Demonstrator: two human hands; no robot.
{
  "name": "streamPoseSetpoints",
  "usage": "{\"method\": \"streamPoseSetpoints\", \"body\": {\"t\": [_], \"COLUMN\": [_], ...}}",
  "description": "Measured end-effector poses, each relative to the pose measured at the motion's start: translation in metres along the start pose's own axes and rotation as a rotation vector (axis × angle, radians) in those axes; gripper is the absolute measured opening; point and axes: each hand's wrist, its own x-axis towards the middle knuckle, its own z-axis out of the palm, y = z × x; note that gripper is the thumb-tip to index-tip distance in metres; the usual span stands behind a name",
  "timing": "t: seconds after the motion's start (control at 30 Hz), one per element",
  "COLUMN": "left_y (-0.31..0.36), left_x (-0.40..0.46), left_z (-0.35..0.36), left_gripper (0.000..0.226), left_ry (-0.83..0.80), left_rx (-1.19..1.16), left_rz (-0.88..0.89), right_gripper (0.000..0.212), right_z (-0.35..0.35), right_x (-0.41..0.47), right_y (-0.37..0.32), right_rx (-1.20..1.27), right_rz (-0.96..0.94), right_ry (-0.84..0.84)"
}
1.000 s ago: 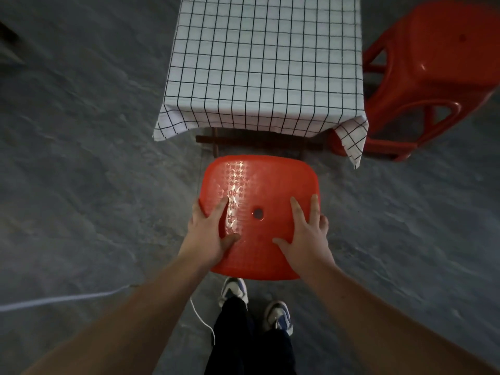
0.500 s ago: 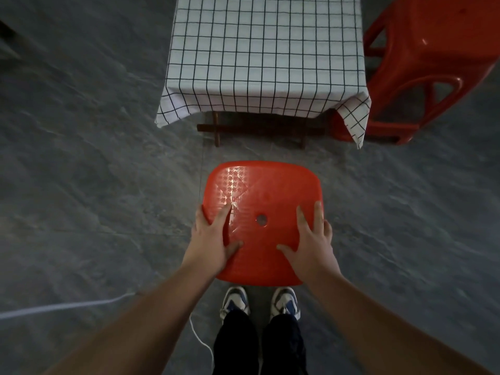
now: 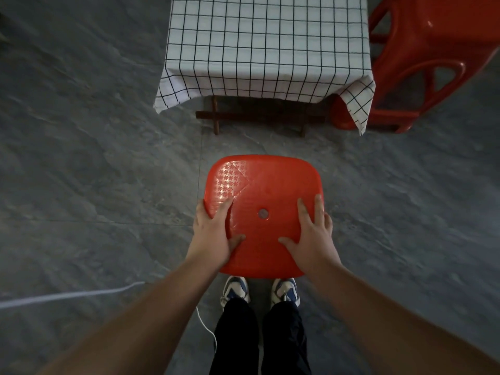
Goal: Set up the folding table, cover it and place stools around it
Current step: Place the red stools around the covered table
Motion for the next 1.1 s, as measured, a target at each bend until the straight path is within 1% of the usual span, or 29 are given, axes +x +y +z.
{"method": "streamPoseSetpoints", "body": {"t": [0.43,0.7,1.1], "left_y": [-0.0041,-0.0059,0.0002], "left_x": [-0.0029,-0.0034,-0.0026], "left_z": [-0.0014,0.0006,-0.0063], "left_gripper": [0.092,0.092,0.091], "left_ry": [-0.016,-0.019,-0.031], "left_rx": [-0.026,-0.028,-0.035], "left_rz": [0.000,-0.006,-0.036], "right_gripper": [0.103,0.101,0.100], "right_z": [0.0020,0.0017,-0.0005], "right_x": [-0.0059,-0.0069,-0.0057], "right_y": [-0.0027,-0.0043,-0.0068], "right_rx": [0.059,0.024,0.038], "right_rz": [0.029,0.022,0.038], "right_ry": [0.005,0.012,-0.006]}}
